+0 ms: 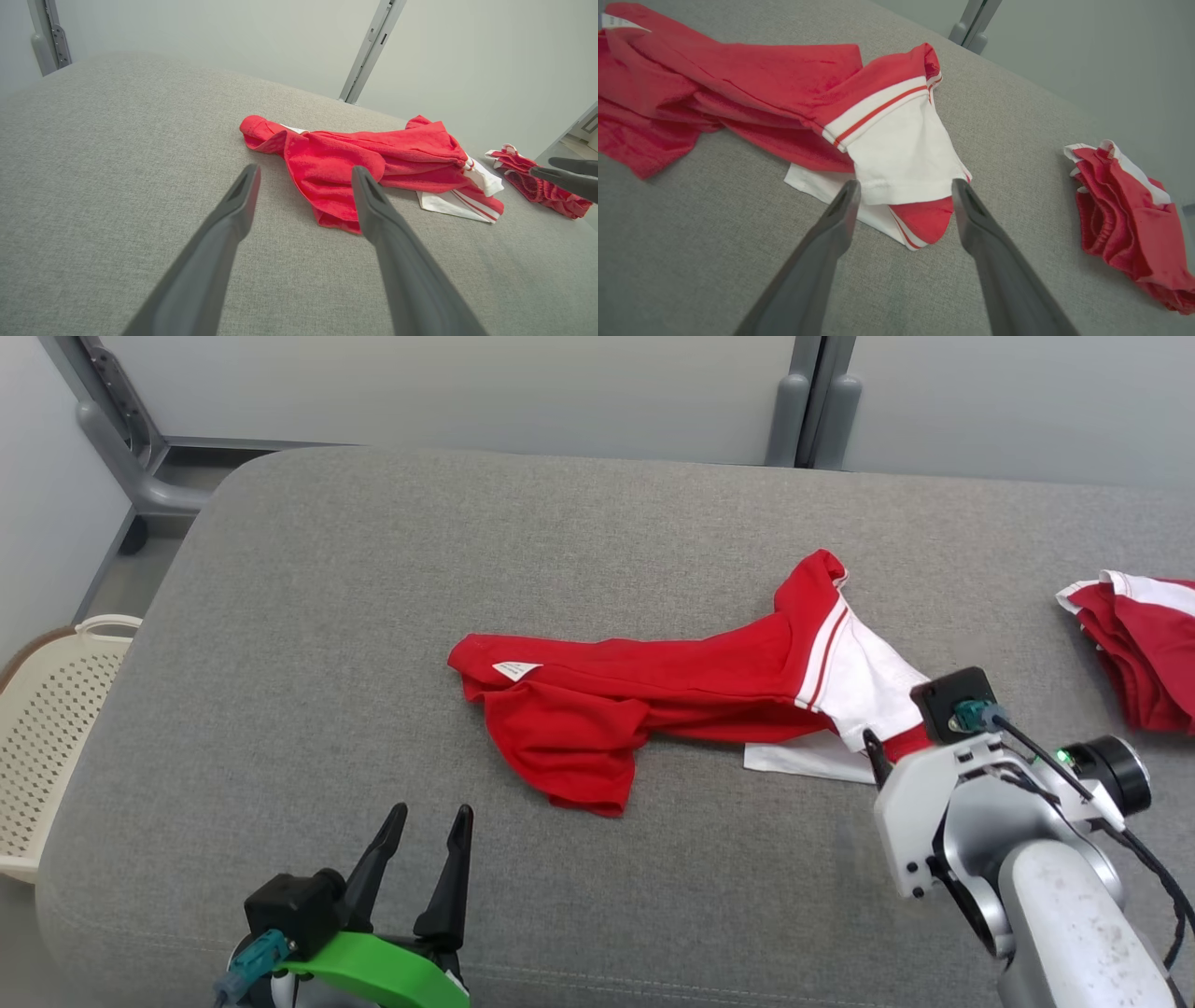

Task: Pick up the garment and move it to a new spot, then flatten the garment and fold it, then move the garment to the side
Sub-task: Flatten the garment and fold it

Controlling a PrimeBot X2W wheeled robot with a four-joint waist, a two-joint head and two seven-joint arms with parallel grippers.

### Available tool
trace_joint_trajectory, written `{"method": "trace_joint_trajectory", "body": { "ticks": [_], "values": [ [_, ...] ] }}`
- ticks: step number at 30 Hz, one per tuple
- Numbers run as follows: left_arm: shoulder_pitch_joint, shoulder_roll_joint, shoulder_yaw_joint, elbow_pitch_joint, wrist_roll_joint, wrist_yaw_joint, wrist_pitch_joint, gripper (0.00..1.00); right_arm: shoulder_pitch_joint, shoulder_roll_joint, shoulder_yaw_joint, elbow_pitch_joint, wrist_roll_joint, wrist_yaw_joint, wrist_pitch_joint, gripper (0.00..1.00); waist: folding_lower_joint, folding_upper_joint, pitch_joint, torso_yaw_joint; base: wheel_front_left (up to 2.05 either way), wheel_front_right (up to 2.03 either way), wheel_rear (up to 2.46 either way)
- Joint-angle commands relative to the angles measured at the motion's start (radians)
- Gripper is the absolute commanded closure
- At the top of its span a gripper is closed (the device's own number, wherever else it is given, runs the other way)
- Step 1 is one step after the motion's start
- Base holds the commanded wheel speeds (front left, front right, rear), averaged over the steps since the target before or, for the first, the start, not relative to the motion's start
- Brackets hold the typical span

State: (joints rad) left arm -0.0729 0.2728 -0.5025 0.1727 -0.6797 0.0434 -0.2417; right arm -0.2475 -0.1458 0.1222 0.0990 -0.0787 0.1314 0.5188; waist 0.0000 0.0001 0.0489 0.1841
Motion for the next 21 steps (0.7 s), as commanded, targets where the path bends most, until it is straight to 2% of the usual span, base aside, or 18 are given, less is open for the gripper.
{"method": "trace_joint_trajectory", "body": {
  "ticks": [1, 5, 8, 21],
  "values": [
    [0.003, 0.006, 0.001, 0.0, -0.003, 0.001, 0.0, 0.0, 0.018, -0.007, -0.001, -0.018, 0.002, -0.001, 0.007, 0.0, 0.0, -0.0001, 0.0, 0.0, 0.0, 0.0, 0.0],
    [-0.006, 0.002, -0.004, 0.002, -0.004, -0.006, 0.0, 0.0, 0.091, -0.005, -0.012, -0.101, -0.011, -0.001, 0.039, 0.0, 0.0, -0.0001, 0.004, 0.005, 0.0, 0.0, 0.0],
    [-0.015, 0.001, -0.008, 0.006, -0.005, -0.009, 0.0, 0.0, 0.117, 0.008, -0.025, -0.116, -0.037, -0.001, 0.037, 0.0, 0.0, -0.0001, 0.012, 0.015, 0.0, 0.0, 0.0],
    [-0.044, -0.015, -0.015, 0.025, -0.006, -0.024, -0.007, 0.0, 0.041, 0.061, -0.089, 0.023, -0.149, -0.001, -0.046, 0.0, 0.0, -0.0001, 0.063, 0.08, 0.0, 0.0, 0.0]
  ]
}}
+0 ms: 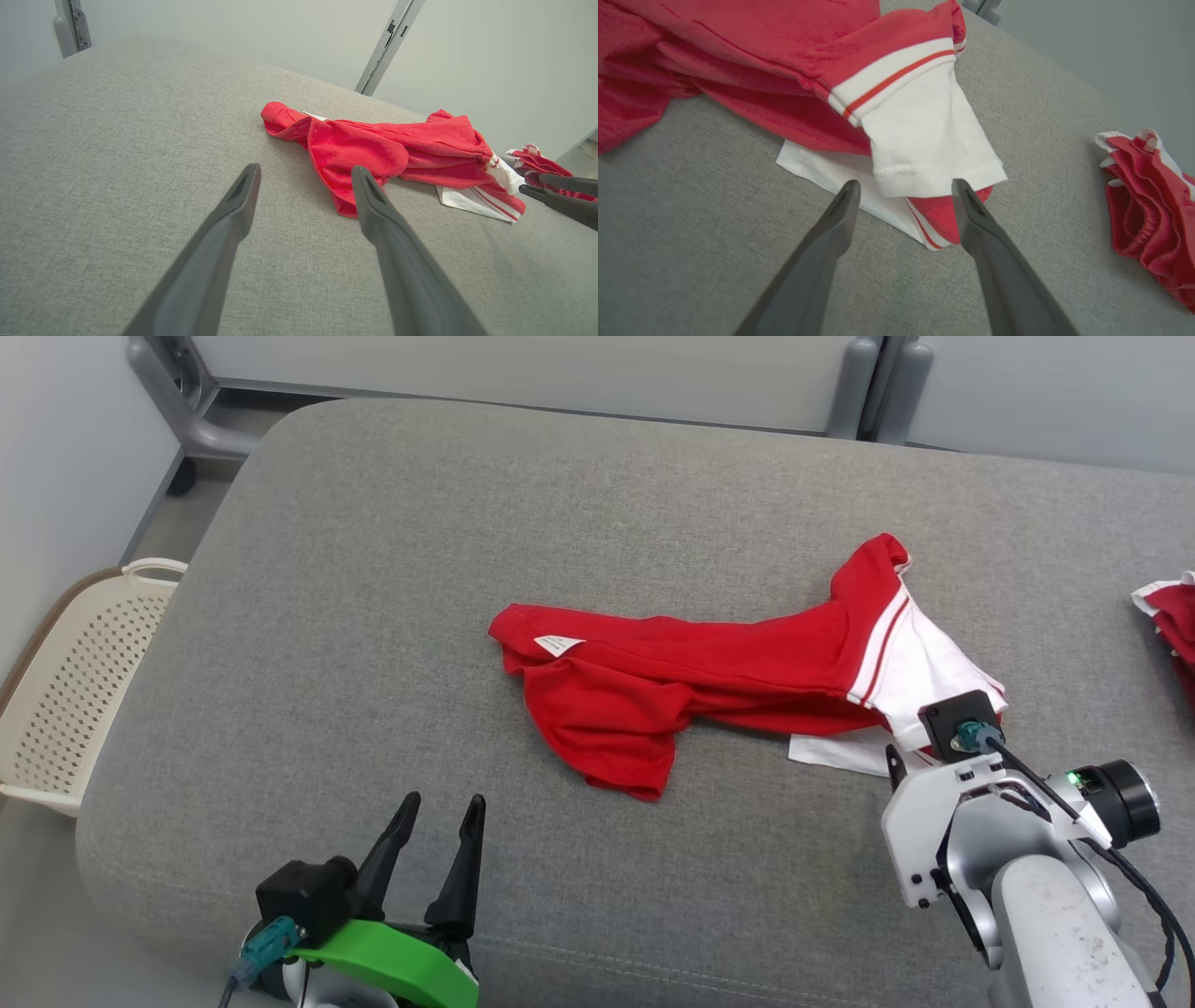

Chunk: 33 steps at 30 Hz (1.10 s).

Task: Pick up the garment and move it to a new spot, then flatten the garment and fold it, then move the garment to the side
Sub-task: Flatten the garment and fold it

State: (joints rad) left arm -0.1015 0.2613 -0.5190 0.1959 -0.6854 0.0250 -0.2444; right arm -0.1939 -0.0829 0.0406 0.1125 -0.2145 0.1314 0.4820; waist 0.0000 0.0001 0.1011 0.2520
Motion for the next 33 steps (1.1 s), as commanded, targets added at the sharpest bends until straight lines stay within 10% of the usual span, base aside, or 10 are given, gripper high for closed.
{"method": "trace_joint_trajectory", "body": {
  "ticks": [1, 9, 12, 13, 15, 18, 33],
  "values": [
    [-0.017, -0.004, 0.004, 0.004, 0.001, -0.006, -0.005, 0.0, -0.018, 0.0, -0.013, 0.023, -0.021, -0.001, -0.012, 0.0, 0.0, -0.0001, 0.015, 0.015, 0.0, 0.0, 0.0],
    [-0.023, -0.015, 0.009, 0.017, 0.01, -0.014, -0.013, 0.0, -0.049, 0.013, -0.037, 0.09, -0.055, -0.002, -0.048, 0.0, 0.0, -0.0001, 0.031, 0.029, 0.0, 0.0, 0.0],
    [-0.028, -0.019, 0.01, 0.024, 0.011, -0.017, -0.014, 0.0, -0.06, 0.017, -0.042, 0.103, -0.065, -0.001, -0.054, 0.2, 0.0, -0.0001, 0.034, 0.031, 0.0, 0.0, 0.0],
    [-0.029, -0.021, 0.01, 0.026, 0.011, -0.017, -0.014, 0.0, -0.062, 0.018, -0.043, 0.107, -0.067, -0.001, -0.056, 0.54, 0.0, -0.0001, 0.034, 0.032, 0.0, 0.0, 0.0],
    [-0.03, -0.024, 0.011, 0.028, 0.012, -0.019, -0.015, 0.0, -0.063, 0.02, -0.044, 0.113, -0.072, -0.001, -0.057, 0.82, 0.0, -0.0001, 0.034, 0.032, 0.0, 0.0, 0.0],
    [-0.03, -0.025, 0.014, 0.035, 0.013, -0.021, -0.017, 0.0, -0.064, 0.022, -0.042, 0.116, -0.072, -0.001, -0.058, 1.0, 0.0, -0.0001, 0.032, 0.031, 0.0, 0.0, 0.0],
    [-0.018, -0.021, 0.018, 0.044, 0.013, -0.023, -0.02, 0.0, -0.014, 0.03, 0.118, -0.035, 0.071, -0.001, 0.002, 1.0, 0.0, -0.0001, 0.008, 0.013, 0.0, 0.0, 0.0]
  ]
}}
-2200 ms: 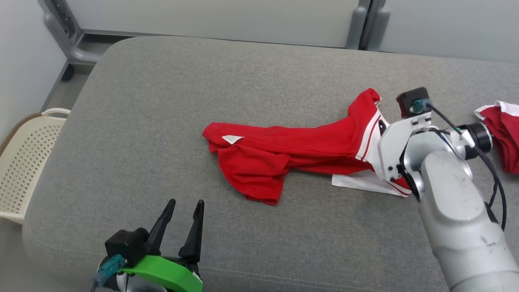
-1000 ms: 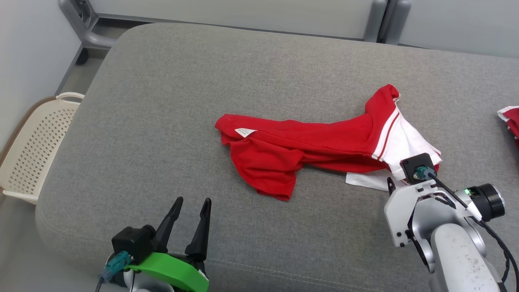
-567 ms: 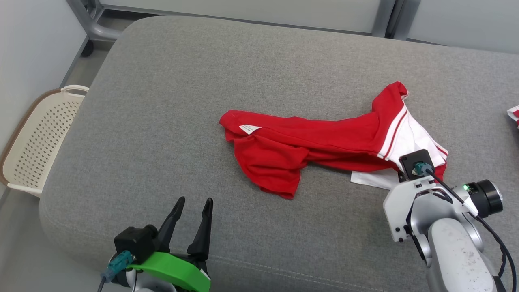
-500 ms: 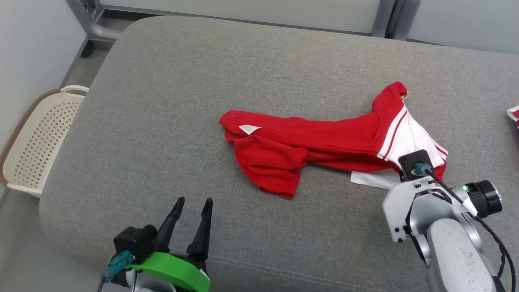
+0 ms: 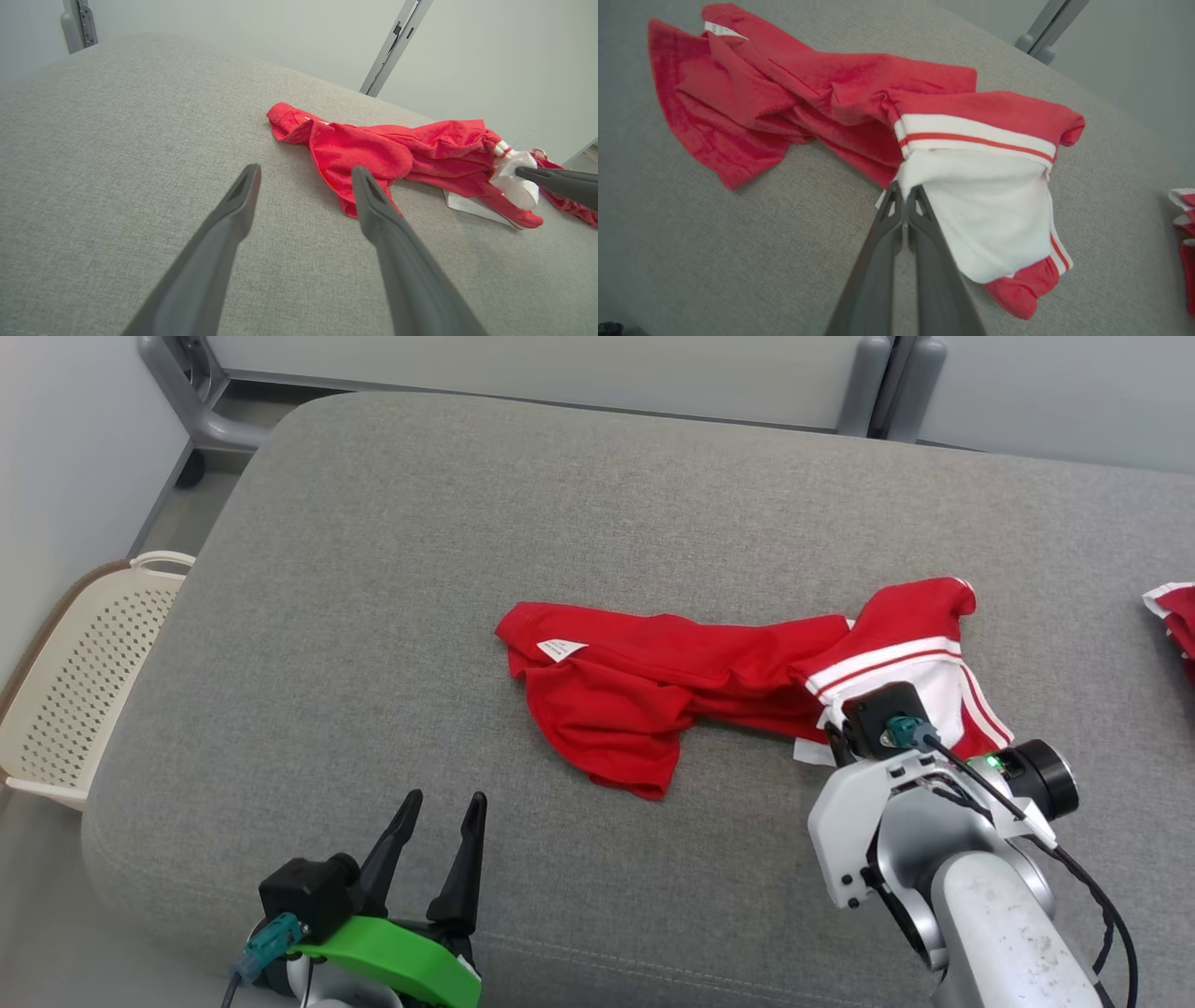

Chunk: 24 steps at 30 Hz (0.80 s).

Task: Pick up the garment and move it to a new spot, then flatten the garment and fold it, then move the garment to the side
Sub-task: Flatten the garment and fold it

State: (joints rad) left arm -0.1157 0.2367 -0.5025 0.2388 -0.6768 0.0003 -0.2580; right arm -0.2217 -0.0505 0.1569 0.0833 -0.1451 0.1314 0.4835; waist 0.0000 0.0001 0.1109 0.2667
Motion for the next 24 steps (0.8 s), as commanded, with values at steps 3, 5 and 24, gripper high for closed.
{"method": "trace_joint_trajectory", "body": {
  "ticks": [3, 5, 24],
  "values": [
    [-0.002, 0.006, 0.0, -0.002, 0.004, 0.004, -0.006, 0.0, 0.018, -0.002, 0.03, -0.055, 0.018, -0.001, 0.015, 1.0, 0.0, -0.0001, -0.006, -0.004, 0.0, 0.0, 0.0],
    [-0.001, 0.007, -0.002, -0.003, 0.003, 0.006, -0.004, 0.0, 0.032, -0.002, 0.051, -0.077, 0.032, -0.001, 0.038, 1.0, 0.0, -0.0001, -0.009, -0.005, 0.0, 0.0, 0.0],
    [0.008, 0.022, -0.009, -0.004, -0.006, 0.01, 0.0, 0.0, 0.03, -0.006, 0.036, -0.046, 0.064, -0.001, 0.025, 0.0, 0.0, -0.0001, -0.032, -0.004, 0.0, 0.0, 0.0]
  ]
}}
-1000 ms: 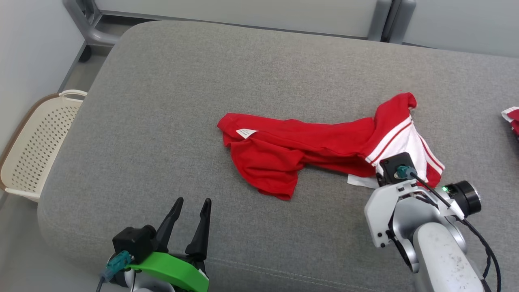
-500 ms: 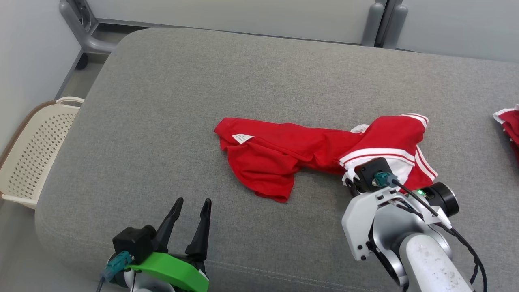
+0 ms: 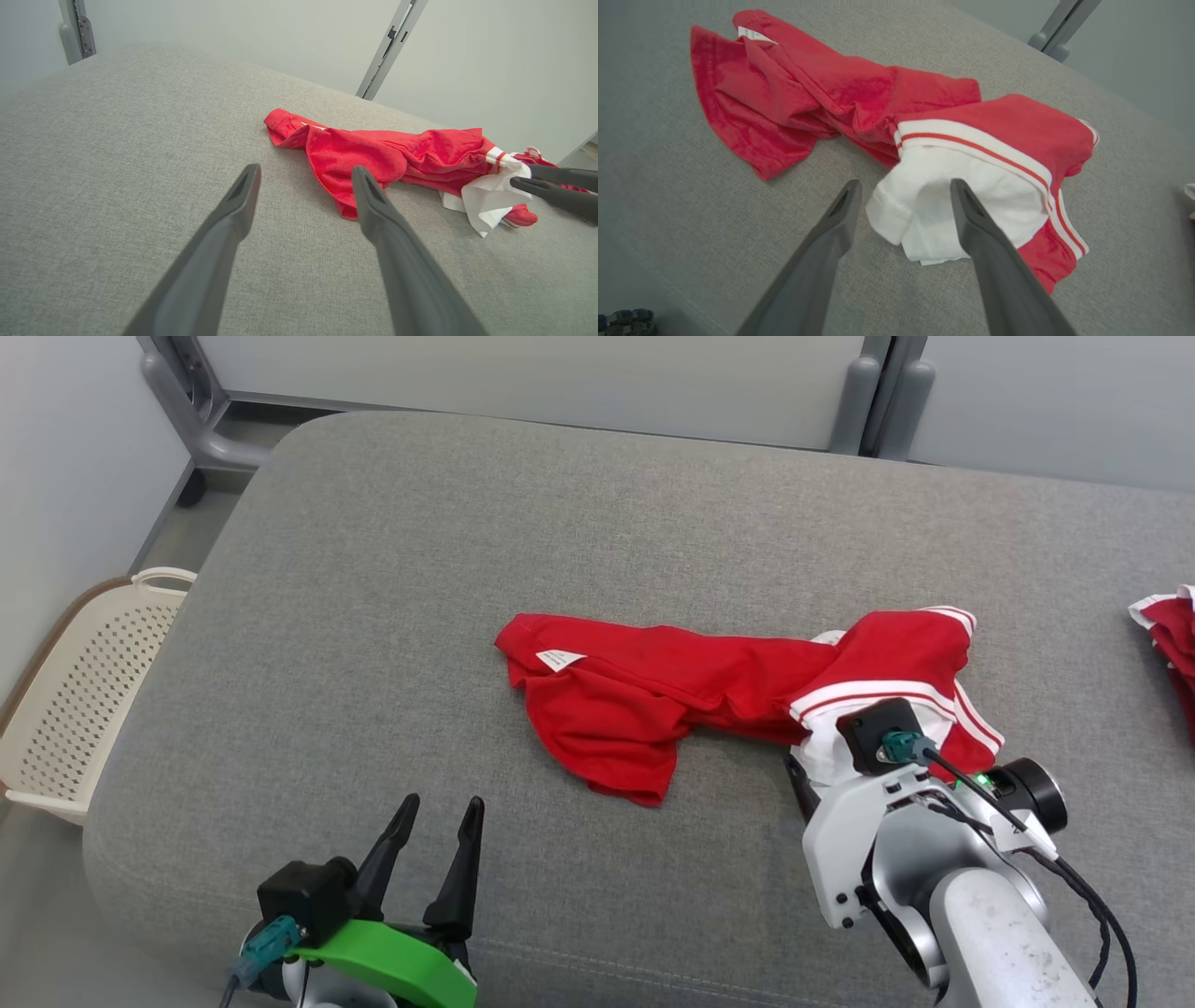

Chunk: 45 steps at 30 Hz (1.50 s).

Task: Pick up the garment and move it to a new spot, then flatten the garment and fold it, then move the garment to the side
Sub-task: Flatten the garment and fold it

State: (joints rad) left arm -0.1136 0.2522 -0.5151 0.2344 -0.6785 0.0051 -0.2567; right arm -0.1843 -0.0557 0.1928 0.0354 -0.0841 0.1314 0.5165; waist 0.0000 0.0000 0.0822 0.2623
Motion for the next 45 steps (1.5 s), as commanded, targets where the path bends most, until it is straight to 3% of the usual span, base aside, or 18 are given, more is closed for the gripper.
{"method": "trace_joint_trajectory", "body": {
  "ticks": [1, 12, 21, 26, 34, 45],
  "values": [
    [0.009, 0.008, 0.004, 0.001, -0.004, 0.004, -0.001, 0.0, -0.006, 0.0, 0.0, 0.005, 0.008, -0.001, -0.013, 0.0, 0.0, 0.0, -0.007, 0.0, 0.0, 0.0, 0.0],
    [0.035, 0.027, 0.011, -0.024, 0.002, 0.028, -0.002, 0.0, 0.011, 0.004, -0.052, -0.059, 0.073, -0.001, -0.104, 0.0, 0.0, 0.0, -0.048, -0.028, 0.0, 0.0, 0.0],
    [0.062, 0.05, 0.039, -0.057, 0.007, 0.087, 0.003, 0.0, 0.063, 0.004, -0.231, -0.048, 0.19, -0.001, -0.336, 0.0, 0.0, 0.0, -0.11, -0.065, 0.0, 0.0, 0.0],
    [0.074, 0.063, 0.068, -0.088, -0.029, 0.102, 0.016, 0.0, 0.083, 0.004, -0.279, -0.012, 0.252, -0.001, -0.422, 0.0, 0.0, 0.0, -0.131, -0.083, 0.0, 0.0, 0.0],
    [0.107, 0.096, 0.113, -0.145, -0.061, 0.12, 0.026, 0.0, 0.102, 0.004, -0.267, 0.047, 0.365, -0.001, -0.547, 0.0, 0.0, 0.0, -0.148, -0.111, 0.0, 0.0, 0.0],
    [0.136, 0.157, 0.139, -0.204, -0.029, 0.155, 0.024, 0.0, 0.12, 0.004, -0.213, 0.126, 0.411, -0.001, -0.638, 0.0, 0.0, 0.0, -0.155, -0.14, 0.0, 0.0, 0.0]
  ]
}}
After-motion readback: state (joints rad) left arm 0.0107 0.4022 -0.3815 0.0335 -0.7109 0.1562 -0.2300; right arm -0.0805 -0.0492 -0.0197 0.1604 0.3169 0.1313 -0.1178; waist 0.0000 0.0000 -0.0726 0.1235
